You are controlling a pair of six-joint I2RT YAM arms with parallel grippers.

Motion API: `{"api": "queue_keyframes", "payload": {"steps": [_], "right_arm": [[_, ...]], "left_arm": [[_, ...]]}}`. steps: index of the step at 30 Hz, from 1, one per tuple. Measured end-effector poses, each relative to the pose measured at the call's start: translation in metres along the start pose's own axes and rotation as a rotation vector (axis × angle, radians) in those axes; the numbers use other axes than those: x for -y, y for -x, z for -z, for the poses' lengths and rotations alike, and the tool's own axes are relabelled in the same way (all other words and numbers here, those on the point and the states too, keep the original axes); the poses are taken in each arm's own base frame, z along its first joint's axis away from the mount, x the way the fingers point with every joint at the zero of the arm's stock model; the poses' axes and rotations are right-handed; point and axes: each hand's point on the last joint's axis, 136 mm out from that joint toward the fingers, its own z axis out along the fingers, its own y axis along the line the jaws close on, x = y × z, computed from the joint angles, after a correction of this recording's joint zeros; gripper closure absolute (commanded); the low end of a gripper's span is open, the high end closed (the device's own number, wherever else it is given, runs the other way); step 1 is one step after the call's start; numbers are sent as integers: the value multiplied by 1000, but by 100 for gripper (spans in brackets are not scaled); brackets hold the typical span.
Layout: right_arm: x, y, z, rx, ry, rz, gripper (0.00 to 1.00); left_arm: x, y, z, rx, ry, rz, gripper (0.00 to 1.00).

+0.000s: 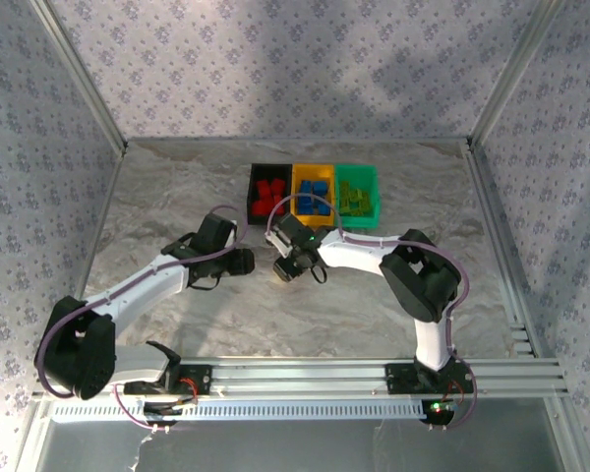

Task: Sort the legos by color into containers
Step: Pick up the legos from the center of the table, then touch the legos.

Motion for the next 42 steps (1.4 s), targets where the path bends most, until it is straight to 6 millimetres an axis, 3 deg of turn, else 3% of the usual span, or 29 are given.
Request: {"api": "queue_keyframes", "payload": {"steps": [8, 14, 19, 25, 32, 37, 42], "right_arm": [[-14, -10, 10, 28, 226, -103, 88], [-18, -30, 26, 54, 327, -149, 88], [-27, -21, 36, 91, 400, -145, 88], [-42, -11, 46, 149, 411, -95, 88], [-42, -9, 59, 196, 352, -68, 88], [-39, -15, 56, 168, 336, -78, 88], [-33, -12, 56, 180, 328, -111, 89]], "left_arm": [[26, -14, -23, -69, -132, 18, 45], [30, -16, -22, -65, -152, 19, 45], [36, -10, -10, -29, -196, 30, 35], [53, -14, -8, -75, -287, 96, 35], [70, -27, -14, -150, -333, 185, 37], [74, -29, -20, -165, -324, 199, 41], [78, -23, -20, -148, -336, 199, 57]]}}
